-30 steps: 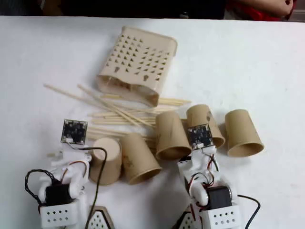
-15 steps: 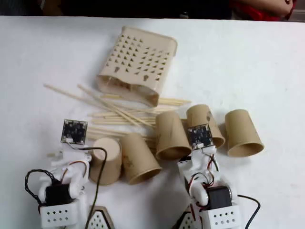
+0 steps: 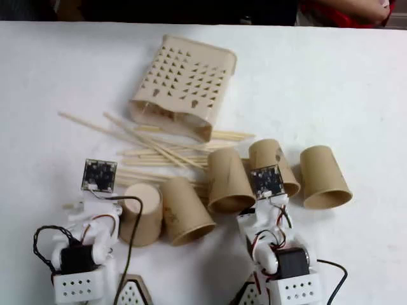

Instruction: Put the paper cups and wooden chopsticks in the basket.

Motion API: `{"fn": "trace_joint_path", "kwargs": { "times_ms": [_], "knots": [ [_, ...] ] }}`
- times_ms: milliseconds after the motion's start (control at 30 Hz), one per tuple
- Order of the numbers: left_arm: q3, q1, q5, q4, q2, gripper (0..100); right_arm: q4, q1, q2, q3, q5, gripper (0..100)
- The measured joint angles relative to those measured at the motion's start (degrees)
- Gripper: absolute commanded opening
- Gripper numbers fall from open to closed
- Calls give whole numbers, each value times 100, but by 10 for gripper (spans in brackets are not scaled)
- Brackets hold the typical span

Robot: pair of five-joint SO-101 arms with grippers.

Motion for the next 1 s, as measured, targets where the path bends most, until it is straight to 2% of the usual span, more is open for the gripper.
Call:
{"fn": "trace_joint_path", "kwargs": {
  "times_ms": [700,1000],
  "knots": [
    [0,0,0,105,0,24,0,-26,0,0,0,21],
    [-70,0,-18,-440,0,24,0,-809,0,0,0,24]
  ]
}}
